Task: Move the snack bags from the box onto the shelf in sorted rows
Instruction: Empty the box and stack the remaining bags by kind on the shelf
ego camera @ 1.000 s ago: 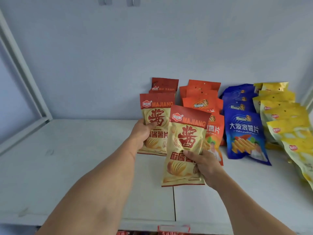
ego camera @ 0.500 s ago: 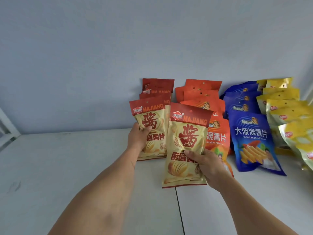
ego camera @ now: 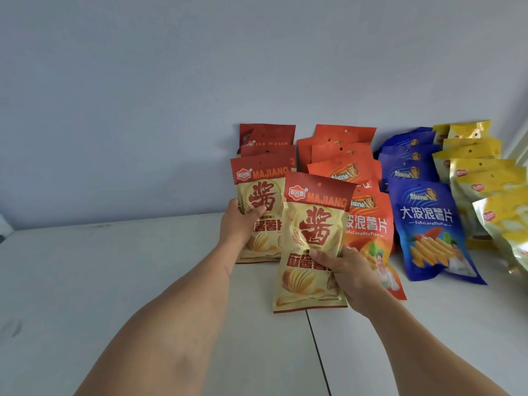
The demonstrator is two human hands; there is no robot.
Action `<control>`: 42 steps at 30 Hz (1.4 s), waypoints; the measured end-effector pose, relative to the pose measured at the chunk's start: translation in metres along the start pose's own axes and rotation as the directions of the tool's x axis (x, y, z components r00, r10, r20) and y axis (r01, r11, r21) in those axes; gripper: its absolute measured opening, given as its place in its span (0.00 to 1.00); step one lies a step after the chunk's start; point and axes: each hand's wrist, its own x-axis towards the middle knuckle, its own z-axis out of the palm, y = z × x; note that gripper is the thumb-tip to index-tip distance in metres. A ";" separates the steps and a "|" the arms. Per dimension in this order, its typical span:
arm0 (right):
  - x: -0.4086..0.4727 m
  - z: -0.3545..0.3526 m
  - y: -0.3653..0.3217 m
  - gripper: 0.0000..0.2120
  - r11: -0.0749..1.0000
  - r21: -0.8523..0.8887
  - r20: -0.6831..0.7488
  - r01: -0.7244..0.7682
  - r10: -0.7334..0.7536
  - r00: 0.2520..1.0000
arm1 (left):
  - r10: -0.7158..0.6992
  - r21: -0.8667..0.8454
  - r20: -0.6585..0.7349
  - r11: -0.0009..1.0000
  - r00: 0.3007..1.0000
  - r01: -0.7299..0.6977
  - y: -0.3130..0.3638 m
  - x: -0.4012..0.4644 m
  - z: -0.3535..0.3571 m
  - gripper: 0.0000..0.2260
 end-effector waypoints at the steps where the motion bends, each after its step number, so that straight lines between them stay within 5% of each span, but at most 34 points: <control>1: 0.001 0.002 0.001 0.18 1.000 -0.005 0.002 0.001 -0.001 1.000 | 0.000 0.004 0.007 1.000 1.000 0.000 0.001 -0.002 -0.004 0.20; 3: 0.003 0.005 0.003 0.17 1.000 -0.023 -0.001 -0.002 0.002 1.000 | 0.009 0.081 -0.004 0.997 1.000 -0.009 0.001 -0.007 -0.014 0.25; 6: 0.008 0.011 0.004 0.17 0.999 -0.050 -0.007 -0.020 0.019 1.000 | 0.133 0.413 -0.120 0.908 0.984 -0.072 -0.003 -0.018 -0.032 0.23; 10: 0.017 0.026 0.004 0.18 0.992 -0.124 0.015 -0.020 0.022 1.000 | 0.414 0.798 0.037 0.535 0.909 -0.277 -0.020 -0.030 -0.061 0.16; 13: 0.023 0.043 0.003 0.17 0.989 -0.150 0.040 -0.015 0.021 0.999 | 0.555 0.836 0.232 0.306 0.799 -0.455 -0.038 -0.034 -0.076 0.10; 17: 0.035 0.061 0.005 0.16 0.982 -0.190 0.027 -0.010 0.015 1.000 | 0.620 0.840 0.322 0.162 0.715 -0.518 -0.050 -0.040 -0.087 0.07; 24: 0.058 0.071 0.007 0.14 0.968 -0.249 -0.029 -0.004 -0.004 1.000 | 0.625 0.831 0.314 0.184 0.715 -0.525 -0.061 -0.042 -0.095 0.06; 35: 0.070 0.078 0.000 0.17 0.913 -0.408 -0.130 -0.002 -0.056 0.990 | 0.460 0.857 0.259 0.296 0.849 -0.421 -0.058 -0.077 -0.110 0.12; 40: 0.051 0.083 0.000 0.29 0.824 -0.566 -0.219 0.012 -0.164 0.962 | 0.324 0.930 0.166 0.264 0.932 -0.257 -0.043 -0.125 -0.122 0.15; 42: 0.035 0.082 0.001 0.33 0.706 -0.708 -0.208 0.028 -0.246 0.946 | 0.284 0.951 0.114 0.246 0.952 -0.187 -0.038 -0.151 -0.129 0.15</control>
